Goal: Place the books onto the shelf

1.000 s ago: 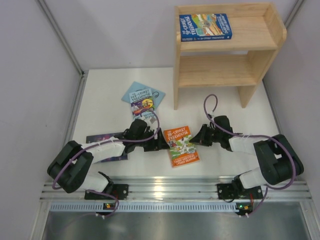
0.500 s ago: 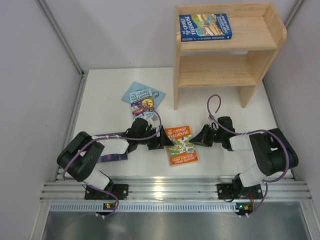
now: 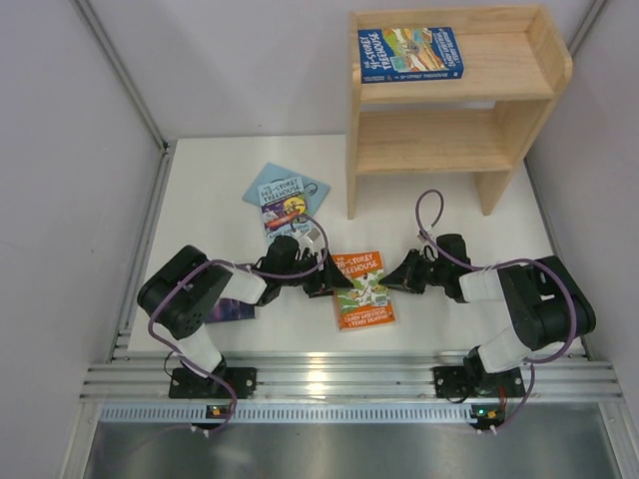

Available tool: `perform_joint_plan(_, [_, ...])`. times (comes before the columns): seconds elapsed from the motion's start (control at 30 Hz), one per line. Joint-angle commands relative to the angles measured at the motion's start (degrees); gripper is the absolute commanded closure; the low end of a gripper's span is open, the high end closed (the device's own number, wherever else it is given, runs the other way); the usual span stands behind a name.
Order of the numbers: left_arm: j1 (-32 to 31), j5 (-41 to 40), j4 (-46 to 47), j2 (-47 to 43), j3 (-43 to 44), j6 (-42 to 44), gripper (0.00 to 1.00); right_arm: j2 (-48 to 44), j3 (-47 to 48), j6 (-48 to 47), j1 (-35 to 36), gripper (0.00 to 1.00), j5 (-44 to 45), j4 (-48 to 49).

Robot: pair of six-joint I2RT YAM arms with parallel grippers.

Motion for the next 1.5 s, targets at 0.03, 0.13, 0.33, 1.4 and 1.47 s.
perform_joint_plan(0.03, [-0.11,1.51,4.57,1.08,-1.62,-1.92,0.33,1.38,-2.95,-1.74,-0.51,0.99,4.82,-5.67])
perform_joint_plan(0.13, [-0.11,2.56,6.76,1.17,-1.71,-3.68,0.56,0.15,-2.33,-0.60,-0.42,0.90,4.91,-6.90])
perform_joint_plan(0.33, [-0.02,3.88,13.70,0.55,-2.50,-11.32,1.00,-12.14,2.05,2.22,-0.77,0.40,10.08,-20.68])
perform_joint_plan(1.4, [-1.43,-12.55,-7.91,-27.49,20.96,-16.25,1.00,-61.63,14.72,40.35,-0.68,0.00,19.85,-40.66])
perform_joint_plan(1.47, [-2.48,-14.74,-6.95,-27.58,21.49,-17.48,1.00,-63.57,14.10,41.24,-0.68,0.00,21.16,-39.86])
